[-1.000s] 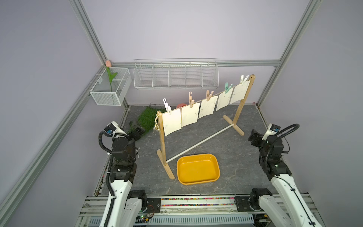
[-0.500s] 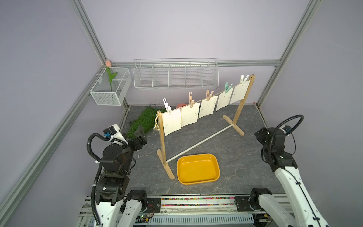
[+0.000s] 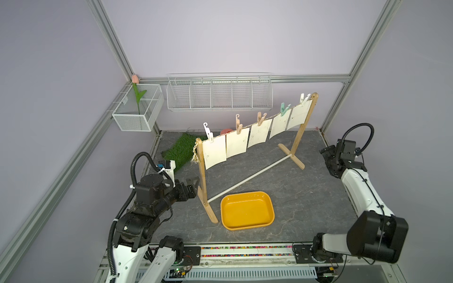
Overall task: Remove the postcards from the strings
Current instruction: Adjust the clothesline at the center of the board.
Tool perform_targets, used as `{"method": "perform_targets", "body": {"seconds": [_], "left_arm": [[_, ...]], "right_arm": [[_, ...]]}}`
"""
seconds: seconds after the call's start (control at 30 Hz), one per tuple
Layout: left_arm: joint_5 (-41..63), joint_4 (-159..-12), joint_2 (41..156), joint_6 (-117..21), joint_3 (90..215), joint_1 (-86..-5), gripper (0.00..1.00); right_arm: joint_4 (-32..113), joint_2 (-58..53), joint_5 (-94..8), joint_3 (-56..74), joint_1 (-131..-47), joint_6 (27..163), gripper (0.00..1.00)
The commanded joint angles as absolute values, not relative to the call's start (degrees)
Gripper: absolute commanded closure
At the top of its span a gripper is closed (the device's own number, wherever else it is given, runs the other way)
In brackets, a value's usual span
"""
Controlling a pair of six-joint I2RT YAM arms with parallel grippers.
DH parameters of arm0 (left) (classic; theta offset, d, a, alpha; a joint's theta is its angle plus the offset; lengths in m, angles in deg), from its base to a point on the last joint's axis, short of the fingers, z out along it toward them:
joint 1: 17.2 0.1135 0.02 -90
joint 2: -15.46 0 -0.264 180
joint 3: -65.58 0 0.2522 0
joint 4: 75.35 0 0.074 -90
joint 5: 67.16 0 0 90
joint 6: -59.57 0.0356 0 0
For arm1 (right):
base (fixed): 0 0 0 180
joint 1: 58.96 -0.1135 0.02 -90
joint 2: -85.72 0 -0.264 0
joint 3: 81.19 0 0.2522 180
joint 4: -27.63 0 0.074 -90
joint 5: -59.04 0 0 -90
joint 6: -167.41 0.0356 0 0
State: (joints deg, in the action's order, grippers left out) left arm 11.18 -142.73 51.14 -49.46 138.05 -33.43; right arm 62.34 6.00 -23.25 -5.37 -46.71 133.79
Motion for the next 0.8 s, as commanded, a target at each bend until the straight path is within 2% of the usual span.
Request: {"method": "perform_targets", "body": {"seconds": [0.0, 0.37, 0.77], "left_arm": [[3.8, -149.5, 52.0, -46.5, 139.3, -34.8, 0.01], [-11.9, -143.8, 49.7, -51.5, 134.8, -36.1, 0.01], [-16.1, -116.2, 47.5, -67.5, 124.1, -36.6, 0.00]], "right_arm": [[57.3, 3.1, -29.8, -3.3, -45.3, 135.8, 0.11], [46.4, -12.0, -42.6, 5.8, -44.8, 132.7, 0.11], [35.9, -18.9, -48.3, 10.0, -48.1, 127.7, 0.11]]}}
